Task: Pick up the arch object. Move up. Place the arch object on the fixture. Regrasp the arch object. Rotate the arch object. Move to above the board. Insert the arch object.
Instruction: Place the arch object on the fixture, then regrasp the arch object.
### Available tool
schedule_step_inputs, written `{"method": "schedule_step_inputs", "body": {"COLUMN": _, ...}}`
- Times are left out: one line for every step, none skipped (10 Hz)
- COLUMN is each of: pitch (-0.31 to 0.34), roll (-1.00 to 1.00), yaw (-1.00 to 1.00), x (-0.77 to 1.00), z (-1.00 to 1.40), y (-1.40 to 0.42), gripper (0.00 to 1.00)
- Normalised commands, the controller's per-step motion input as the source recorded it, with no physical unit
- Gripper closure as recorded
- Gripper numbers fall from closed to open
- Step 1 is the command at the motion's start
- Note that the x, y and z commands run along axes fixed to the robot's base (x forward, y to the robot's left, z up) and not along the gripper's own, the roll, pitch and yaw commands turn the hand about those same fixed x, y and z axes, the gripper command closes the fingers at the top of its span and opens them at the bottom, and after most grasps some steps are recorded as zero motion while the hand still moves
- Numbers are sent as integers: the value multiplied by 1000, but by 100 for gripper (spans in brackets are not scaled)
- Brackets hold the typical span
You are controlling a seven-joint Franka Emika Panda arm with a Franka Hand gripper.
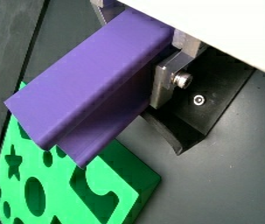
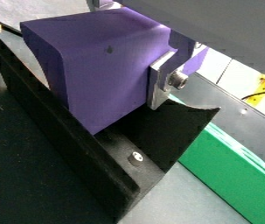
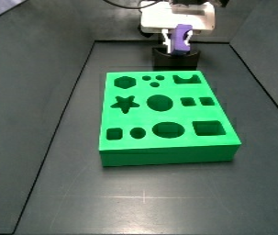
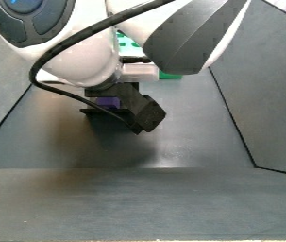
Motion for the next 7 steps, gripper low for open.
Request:
{"method": "schedule_step_inputs", "body": {"pitch": 0, "roll": 0, "yaw": 0, "x": 0, "z": 0, "y": 0, "gripper": 0}}
{"method": "schedule_step_inputs", "body": {"pitch": 47, "roll": 14, "yaw": -5, "x": 0, "z": 1000, "y": 0, "gripper": 0}}
{"method": "schedule_step_inputs", "body": {"pitch": 51, "roll": 15, "yaw": -4, "x": -5, "z": 1000, "y": 1, "gripper": 0}}
{"method": "schedule_step_inputs", "body": {"pitch": 52, "roll": 22, "yaw": -5, "x": -20, "z": 1000, "y": 4, "gripper": 0}}
{"method": "schedule_step_inputs", "body": {"pitch": 48, "roll": 30, "yaw": -12, "x": -32, "z": 1000, "y": 4, "gripper": 0}}
{"method": "schedule_step_inputs", "body": {"pitch": 48, "roll": 33, "yaw": -17, "x": -37, "z": 1000, "y": 7, "gripper": 0}}
{"method": "schedule_step_inputs", "body": {"pitch": 47, "roll": 28, "yaw": -23, "x": -36, "z": 846, "y": 11, "gripper": 0}}
